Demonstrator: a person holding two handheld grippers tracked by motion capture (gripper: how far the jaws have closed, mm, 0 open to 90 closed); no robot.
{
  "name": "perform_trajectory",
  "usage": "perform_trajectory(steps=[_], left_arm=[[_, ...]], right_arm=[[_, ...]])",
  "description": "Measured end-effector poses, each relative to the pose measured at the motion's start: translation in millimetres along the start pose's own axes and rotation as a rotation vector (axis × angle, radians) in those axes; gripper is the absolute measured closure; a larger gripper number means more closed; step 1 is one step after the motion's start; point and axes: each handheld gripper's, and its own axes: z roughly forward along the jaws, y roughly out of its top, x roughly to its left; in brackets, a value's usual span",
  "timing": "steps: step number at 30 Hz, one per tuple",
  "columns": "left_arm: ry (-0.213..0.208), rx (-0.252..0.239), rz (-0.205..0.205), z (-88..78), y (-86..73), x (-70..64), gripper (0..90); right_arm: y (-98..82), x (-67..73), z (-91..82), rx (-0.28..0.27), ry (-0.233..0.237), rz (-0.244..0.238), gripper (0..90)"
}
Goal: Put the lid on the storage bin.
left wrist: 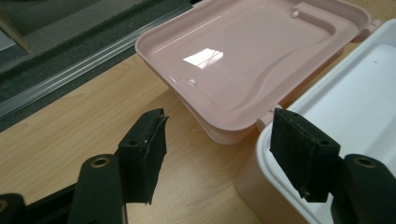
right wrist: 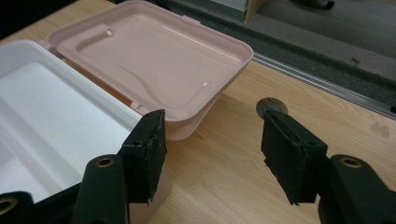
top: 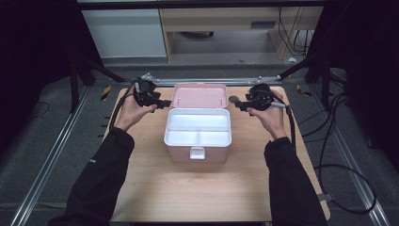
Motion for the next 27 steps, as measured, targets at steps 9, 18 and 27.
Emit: perform_trajectory(steps=[9,18,27], left_arm=[[0.02,-0.05,-0.036,16.6,2.4,6.5,35.0],[0.018,-0.041,-0.089,47.7,-2.8,15.5,33.4],[-0.001,-0.029,-0.118,67.9,-6.3,17.9,32.7]], right_arm=[[14.2,1.4,25.2,-0.007,-0.015,-0.008,38.8],[17.2,0.0,61.9,-0.016,-0.005,0.035,39.1],[7.4,0.2,90.3,0.027,0.016,0.056,39.4]])
